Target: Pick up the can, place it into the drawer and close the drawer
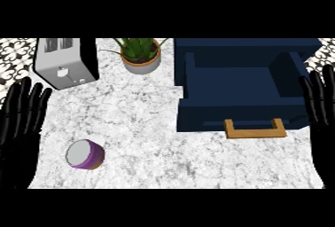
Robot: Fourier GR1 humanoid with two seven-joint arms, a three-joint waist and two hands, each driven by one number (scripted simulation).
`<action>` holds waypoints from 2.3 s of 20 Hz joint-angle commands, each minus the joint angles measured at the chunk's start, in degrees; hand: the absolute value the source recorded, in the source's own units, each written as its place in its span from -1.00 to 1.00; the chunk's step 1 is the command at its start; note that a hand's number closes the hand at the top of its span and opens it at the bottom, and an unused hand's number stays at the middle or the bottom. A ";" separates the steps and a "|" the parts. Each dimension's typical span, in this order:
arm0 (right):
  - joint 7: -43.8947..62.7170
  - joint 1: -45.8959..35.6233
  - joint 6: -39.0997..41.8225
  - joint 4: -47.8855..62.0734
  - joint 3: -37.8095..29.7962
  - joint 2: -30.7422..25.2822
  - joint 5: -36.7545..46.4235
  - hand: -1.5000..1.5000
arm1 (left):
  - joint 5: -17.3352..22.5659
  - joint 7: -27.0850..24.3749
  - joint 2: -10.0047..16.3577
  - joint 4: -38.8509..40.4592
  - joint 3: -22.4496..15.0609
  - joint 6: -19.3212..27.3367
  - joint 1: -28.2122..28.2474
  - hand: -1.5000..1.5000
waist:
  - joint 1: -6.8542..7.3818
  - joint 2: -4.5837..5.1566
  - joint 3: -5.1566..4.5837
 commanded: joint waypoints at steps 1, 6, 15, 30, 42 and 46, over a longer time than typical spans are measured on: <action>-1.48 -0.52 -1.31 1.09 -1.01 0.74 0.89 -1.00 | 4.40 -2.83 0.10 1.74 -1.22 -4.42 -1.07 -1.00 | 1.22 0.70 1.02; -0.57 0.56 -0.57 0.17 0.40 0.58 1.06 -1.00 | 21.79 -3.80 7.28 -4.39 -7.95 -24.63 0.16 -1.00 | 0.86 0.44 0.85; 11.09 8.81 -0.67 0.93 -3.01 -0.28 -1.09 -1.00 | 29.66 4.54 20.25 -3.11 4.23 -33.99 15.37 -1.00 | 1.58 0.61 1.03; 9.56 15.53 3.09 -3.16 -4.59 1.13 -3.28 -1.00 | 32.88 10.99 15.46 2.72 11.88 -38.45 12.21 -1.00 | 1.29 0.64 1.03; 4.28 16.95 6.80 0.08 -9.98 0.68 -6.26 -1.00 | 19.81 3.83 8.65 15.22 11.50 -43.58 6.38 -1.00 | 1.13 0.68 1.02; 2.27 18.09 8.68 1.24 -11.26 1.03 -7.18 -1.00 | 13.05 1.84 5.33 15.45 10.09 -42.19 7.24 -1.00 | 1.22 0.67 1.03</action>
